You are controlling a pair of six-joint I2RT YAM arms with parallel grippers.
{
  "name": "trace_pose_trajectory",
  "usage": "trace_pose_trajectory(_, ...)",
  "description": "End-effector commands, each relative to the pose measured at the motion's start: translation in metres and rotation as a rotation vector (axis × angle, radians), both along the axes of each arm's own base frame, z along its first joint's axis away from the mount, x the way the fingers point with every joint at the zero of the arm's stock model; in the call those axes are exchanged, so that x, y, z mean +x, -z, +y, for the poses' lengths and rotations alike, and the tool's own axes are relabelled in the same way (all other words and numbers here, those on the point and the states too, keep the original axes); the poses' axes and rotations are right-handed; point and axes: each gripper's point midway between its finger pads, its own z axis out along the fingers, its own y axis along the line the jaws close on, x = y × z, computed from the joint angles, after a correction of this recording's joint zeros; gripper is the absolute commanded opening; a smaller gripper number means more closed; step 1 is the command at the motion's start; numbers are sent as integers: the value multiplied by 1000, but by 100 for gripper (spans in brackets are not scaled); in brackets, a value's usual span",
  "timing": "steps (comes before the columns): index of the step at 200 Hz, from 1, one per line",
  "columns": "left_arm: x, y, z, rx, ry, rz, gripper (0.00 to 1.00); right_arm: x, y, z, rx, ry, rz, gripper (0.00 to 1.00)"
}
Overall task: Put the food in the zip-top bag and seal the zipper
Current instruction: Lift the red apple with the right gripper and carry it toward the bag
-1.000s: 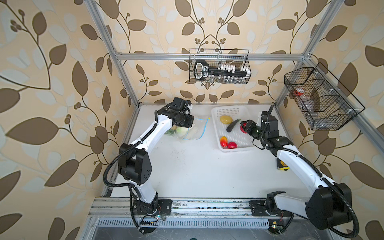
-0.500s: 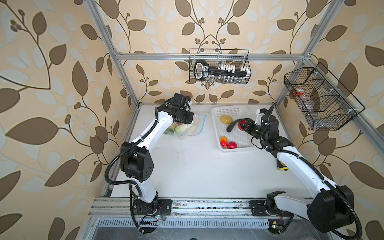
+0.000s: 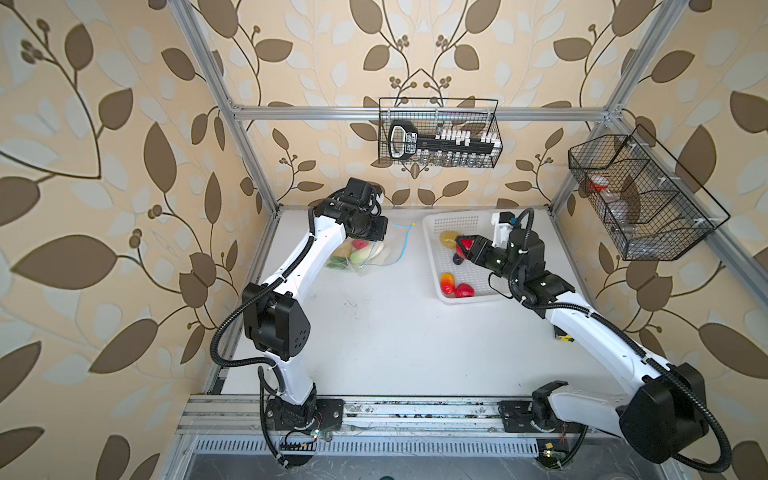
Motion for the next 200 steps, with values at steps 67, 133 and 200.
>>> trace_pose_trajectory(67,-6,-25,-3,34,35,-53,0,7,-37,76,20,-166,-97,22)
trace_pose_trajectory(133,-11,-36,-4,52,63,-83,0,11,-37,113,43,-219,-102,21)
trace_pose_trajectory(200,-11,-45,-7,54,73,-106,0,20,-31,150,60,-268,-88,20)
